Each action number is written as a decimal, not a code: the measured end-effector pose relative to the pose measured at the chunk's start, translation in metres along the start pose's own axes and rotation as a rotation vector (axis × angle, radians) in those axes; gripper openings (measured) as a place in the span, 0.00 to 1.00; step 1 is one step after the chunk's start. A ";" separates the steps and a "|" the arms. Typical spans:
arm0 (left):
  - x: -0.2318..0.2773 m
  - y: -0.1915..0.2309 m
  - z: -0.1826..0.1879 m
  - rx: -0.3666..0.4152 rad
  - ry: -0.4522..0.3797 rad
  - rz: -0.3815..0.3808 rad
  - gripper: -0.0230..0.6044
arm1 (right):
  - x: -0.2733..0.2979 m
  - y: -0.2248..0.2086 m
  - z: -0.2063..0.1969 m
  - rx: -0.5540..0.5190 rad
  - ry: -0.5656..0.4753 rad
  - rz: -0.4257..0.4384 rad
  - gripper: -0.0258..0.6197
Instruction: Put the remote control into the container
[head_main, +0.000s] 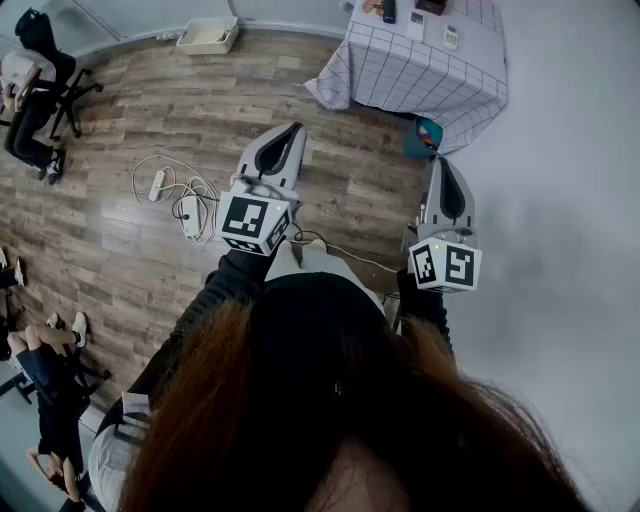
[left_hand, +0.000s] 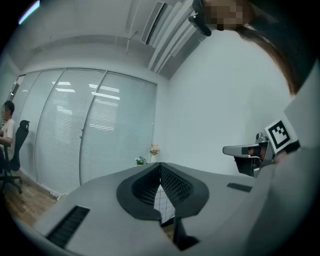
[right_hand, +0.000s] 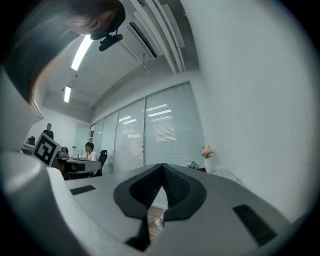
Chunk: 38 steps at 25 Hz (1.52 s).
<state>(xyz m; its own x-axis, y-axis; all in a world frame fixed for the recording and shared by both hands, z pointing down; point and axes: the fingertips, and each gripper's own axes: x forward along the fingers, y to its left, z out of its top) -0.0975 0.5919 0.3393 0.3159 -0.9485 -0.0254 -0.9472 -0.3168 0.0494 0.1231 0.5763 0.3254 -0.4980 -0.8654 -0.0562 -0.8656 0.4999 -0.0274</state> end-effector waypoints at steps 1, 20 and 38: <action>0.002 -0.003 0.001 0.021 0.001 -0.003 0.05 | 0.001 -0.001 0.001 0.003 -0.003 0.003 0.07; 0.066 0.007 0.003 0.047 -0.023 -0.025 0.05 | 0.025 -0.050 0.000 0.017 -0.033 -0.070 0.07; 0.277 0.110 0.005 -0.016 -0.035 -0.092 0.05 | 0.207 -0.140 0.001 -0.051 0.009 -0.200 0.07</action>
<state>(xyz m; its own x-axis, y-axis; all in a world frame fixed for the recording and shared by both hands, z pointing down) -0.1144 0.2941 0.3332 0.3994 -0.9144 -0.0658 -0.9131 -0.4032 0.0611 0.1415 0.3267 0.3169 -0.3162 -0.9476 -0.0456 -0.9487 0.3159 0.0139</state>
